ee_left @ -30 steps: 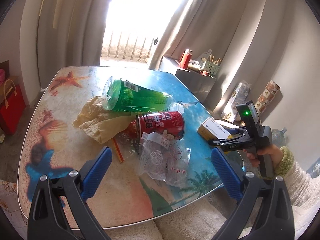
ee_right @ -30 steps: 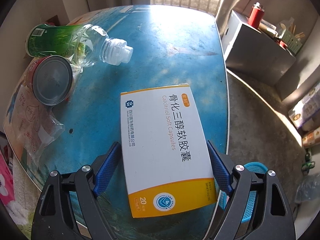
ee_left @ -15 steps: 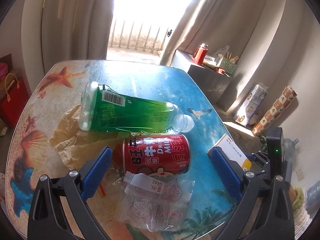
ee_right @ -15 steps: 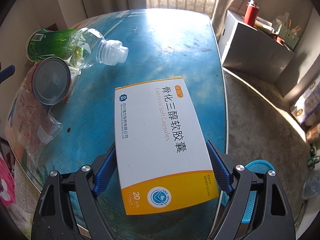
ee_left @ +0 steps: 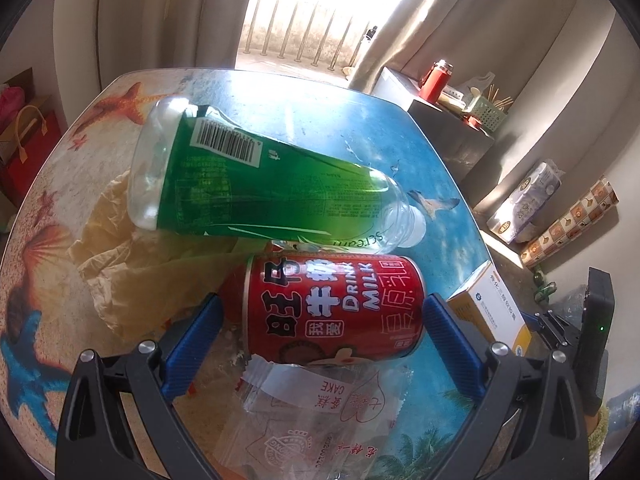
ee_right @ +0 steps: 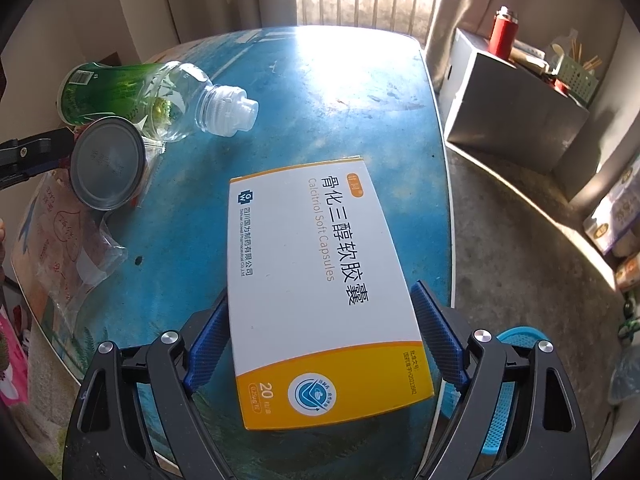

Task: Collect trash
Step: 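Lift the medicine box with the right gripper while the left tool approaches the red can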

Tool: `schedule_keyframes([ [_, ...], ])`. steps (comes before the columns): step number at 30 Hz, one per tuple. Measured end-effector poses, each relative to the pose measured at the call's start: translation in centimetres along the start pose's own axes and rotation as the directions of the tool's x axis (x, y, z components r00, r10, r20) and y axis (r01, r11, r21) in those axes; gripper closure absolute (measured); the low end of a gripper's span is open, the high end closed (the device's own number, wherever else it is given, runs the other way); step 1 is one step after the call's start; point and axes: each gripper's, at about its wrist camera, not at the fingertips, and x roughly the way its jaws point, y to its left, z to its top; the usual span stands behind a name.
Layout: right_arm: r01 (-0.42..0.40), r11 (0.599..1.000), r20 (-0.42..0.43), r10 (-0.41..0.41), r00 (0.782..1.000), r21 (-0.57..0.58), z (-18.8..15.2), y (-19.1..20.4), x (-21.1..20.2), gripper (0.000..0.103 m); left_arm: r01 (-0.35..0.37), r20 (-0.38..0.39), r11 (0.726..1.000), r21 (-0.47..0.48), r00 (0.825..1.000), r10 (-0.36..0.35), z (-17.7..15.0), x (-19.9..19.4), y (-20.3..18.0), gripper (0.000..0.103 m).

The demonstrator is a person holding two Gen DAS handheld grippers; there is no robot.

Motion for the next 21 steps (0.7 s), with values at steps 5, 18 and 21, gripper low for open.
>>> schedule_keyframes([
  [5,0.000,1.000,0.006,0.000,1.000,-0.001,-0.06,0.18,-0.05,0.018,0.003,-0.008,1.000,-0.015,1.000,-0.003,0.17,0.04,0.34,0.006],
  [18,0.014,1.000,0.015,-0.014,1.000,0.003,-0.13,0.65,-0.11,0.018,0.028,-0.033,0.998,-0.050,0.999,-0.029,0.67,0.71,0.27,0.006],
  [21,0.015,1.000,0.017,-0.015,1.000,0.005,-0.10,0.65,-0.16,0.018,0.036,-0.038,0.998,-0.059,0.999,-0.038,0.66,0.79,0.30,0.007],
])
